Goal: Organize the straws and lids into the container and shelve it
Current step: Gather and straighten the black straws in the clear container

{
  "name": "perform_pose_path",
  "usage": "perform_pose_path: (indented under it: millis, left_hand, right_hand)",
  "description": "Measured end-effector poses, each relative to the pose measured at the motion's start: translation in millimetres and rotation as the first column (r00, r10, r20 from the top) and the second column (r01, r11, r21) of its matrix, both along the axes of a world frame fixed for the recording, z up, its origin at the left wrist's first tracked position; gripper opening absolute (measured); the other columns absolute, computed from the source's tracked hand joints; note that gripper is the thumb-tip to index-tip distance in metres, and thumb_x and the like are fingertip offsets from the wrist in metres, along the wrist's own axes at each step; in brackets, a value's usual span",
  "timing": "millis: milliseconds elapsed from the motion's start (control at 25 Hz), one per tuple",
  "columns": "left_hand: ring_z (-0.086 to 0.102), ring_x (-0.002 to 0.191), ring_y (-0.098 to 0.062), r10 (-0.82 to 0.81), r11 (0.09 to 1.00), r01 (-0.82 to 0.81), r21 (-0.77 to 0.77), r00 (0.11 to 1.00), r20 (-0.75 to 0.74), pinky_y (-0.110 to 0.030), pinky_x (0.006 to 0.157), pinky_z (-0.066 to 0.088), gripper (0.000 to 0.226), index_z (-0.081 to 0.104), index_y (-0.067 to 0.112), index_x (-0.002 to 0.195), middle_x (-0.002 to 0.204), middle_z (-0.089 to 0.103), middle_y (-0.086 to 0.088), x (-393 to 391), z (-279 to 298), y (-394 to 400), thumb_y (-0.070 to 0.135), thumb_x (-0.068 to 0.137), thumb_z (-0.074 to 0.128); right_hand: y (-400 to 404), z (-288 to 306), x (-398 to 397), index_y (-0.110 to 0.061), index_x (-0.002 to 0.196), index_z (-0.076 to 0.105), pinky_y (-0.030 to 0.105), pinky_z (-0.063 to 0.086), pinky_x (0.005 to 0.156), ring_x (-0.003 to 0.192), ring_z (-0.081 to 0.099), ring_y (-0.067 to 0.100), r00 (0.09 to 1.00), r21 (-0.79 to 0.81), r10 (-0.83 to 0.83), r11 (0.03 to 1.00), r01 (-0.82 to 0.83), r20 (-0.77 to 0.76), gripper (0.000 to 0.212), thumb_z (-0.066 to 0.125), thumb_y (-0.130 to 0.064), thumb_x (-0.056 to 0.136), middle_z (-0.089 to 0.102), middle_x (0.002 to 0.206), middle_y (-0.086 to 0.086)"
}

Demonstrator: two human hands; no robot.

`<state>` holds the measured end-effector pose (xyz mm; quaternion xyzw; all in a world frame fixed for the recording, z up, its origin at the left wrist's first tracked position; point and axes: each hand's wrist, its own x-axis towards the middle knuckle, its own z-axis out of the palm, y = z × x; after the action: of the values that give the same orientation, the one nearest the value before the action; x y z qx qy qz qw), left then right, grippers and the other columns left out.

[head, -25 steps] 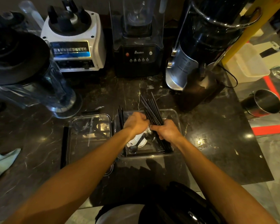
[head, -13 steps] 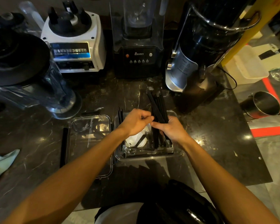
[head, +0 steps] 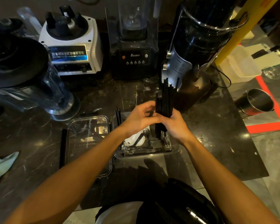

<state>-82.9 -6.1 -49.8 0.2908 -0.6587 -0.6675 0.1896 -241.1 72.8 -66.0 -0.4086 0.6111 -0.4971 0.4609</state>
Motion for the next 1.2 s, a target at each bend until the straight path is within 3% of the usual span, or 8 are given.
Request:
perform_pose_path:
  millis: [160, 400, 560, 640, 800, 920, 1080, 1200]
  left_hand:
    - [0.065, 0.118, -0.006, 0.046, 0.999, -0.048, 0.026, 0.998, 0.045, -0.029, 0.102, 0.052, 0.068, 0.059, 0.021, 0.135, 0.121, 0.072, 0.007, -10.0, -4.7, 11.8, 0.029, 0.075, 0.09]
    - [0.066, 0.108, 0.007, 0.263, 0.963, -0.264, 0.05, 0.965, 0.015, -0.01, 0.088, 0.05, 0.059, 0.058, 0.017, 0.129, 0.117, 0.074, 0.003, -19.4, -33.1, 40.0, 0.009, 0.078, 0.087]
    - [0.07, 0.106, -0.004, 0.356, 0.931, -0.353, 0.098, 0.934, -0.018, -0.026, 0.096, 0.055, 0.048, 0.063, 0.02, 0.121, 0.107, 0.076, 0.005, -29.3, -30.1, 43.5, 0.011, 0.08, 0.086]
    - [0.069, 0.103, -0.004, 0.352, 0.936, -0.351, 0.032, 0.934, -0.062, -0.025, 0.095, 0.054, 0.041, 0.068, 0.023, 0.113, 0.102, 0.074, 0.009, -35.4, -24.7, 45.3, 0.011, 0.078, 0.086]
    - [0.071, 0.108, -0.02, 0.297, 0.955, -0.293, 0.048, 0.945, -0.134, -0.035, 0.103, 0.053, 0.051, 0.066, 0.026, 0.115, 0.108, 0.073, 0.0, -39.3, -27.8, 53.3, 0.002, 0.075, 0.085]
    - [0.071, 0.104, -0.013, 0.297, 0.955, -0.293, 0.049, 0.952, -0.081, -0.025, 0.097, 0.054, 0.052, 0.067, 0.021, 0.116, 0.106, 0.074, 0.0, -34.4, -37.7, 52.7, -0.005, 0.074, 0.083]
    - [0.073, 0.092, -0.007, 0.26, 0.964, -0.257, 0.062, 0.965, -0.03, -0.018, 0.086, 0.054, 0.032, 0.071, 0.019, 0.103, 0.095, 0.077, 0.0, -34.8, -41.9, 51.3, 0.005, 0.077, 0.085]
    - [0.073, 0.087, -0.01, 0.285, 0.958, -0.285, 0.001, 0.958, 0.039, -0.021, 0.08, 0.057, 0.021, 0.072, 0.011, 0.096, 0.088, 0.076, 0.0, -36.9, -40.8, 49.8, 0.027, 0.085, 0.082]
  right_hand:
    - [12.4, -12.3, 9.5, -0.011, 0.11, 0.072, 0.026, 0.058, 0.086, 0.098, 0.073, 0.004, 1.0, 0.024, -0.022, 0.999, 0.022, -0.007, 0.02, 0.069, 0.002, 0.095, 0.074, 0.105, 0.002]
    - [28.1, -42.2, 20.4, -0.026, 0.125, 0.069, 0.016, 0.055, 0.088, 0.114, 0.07, 0.002, 0.999, 0.071, 0.034, 0.997, -0.035, 0.019, 0.046, 0.072, 0.006, 0.091, 0.078, 0.115, -0.019]
    - [27.3, -40.8, 20.5, -0.047, 0.124, 0.067, 0.016, 0.052, 0.094, 0.12, 0.067, 0.003, 0.998, 0.049, 0.043, 0.998, -0.041, -0.036, 0.061, 0.075, 0.0, 0.085, 0.075, 0.123, -0.018]
    - [25.3, -38.1, 21.1, -0.054, 0.119, 0.068, 0.012, 0.051, 0.092, 0.116, 0.067, -0.003, 0.997, 0.002, 0.034, 0.999, -0.034, -0.074, 0.065, 0.068, 0.003, 0.088, 0.074, 0.119, -0.025]
    - [24.9, -36.0, 19.8, -0.06, 0.107, 0.071, 0.008, 0.051, 0.085, 0.104, 0.068, -0.011, 0.999, 0.01, 0.04, 0.999, -0.04, 0.005, 0.064, 0.066, 0.001, 0.091, 0.074, 0.107, -0.031]
    - [28.9, -37.5, 16.0, -0.059, 0.108, 0.073, 0.012, 0.052, 0.089, 0.11, 0.069, -0.004, 0.996, 0.061, 0.083, 0.995, -0.084, 0.018, 0.047, 0.077, -0.02, 0.082, 0.075, 0.112, -0.026]
    - [28.7, -42.6, 11.2, -0.034, 0.114, 0.07, 0.018, 0.054, 0.09, 0.11, 0.069, 0.001, 0.991, 0.044, 0.13, 0.991, -0.129, -0.029, 0.046, 0.07, 0.006, 0.09, 0.076, 0.111, -0.022]
    - [26.6, -44.6, 11.4, -0.017, 0.114, 0.068, 0.02, 0.055, 0.085, 0.104, 0.072, 0.007, 0.981, 0.036, 0.143, 0.99, -0.14, -0.13, 0.034, 0.072, 0.005, 0.089, 0.076, 0.104, -0.009]
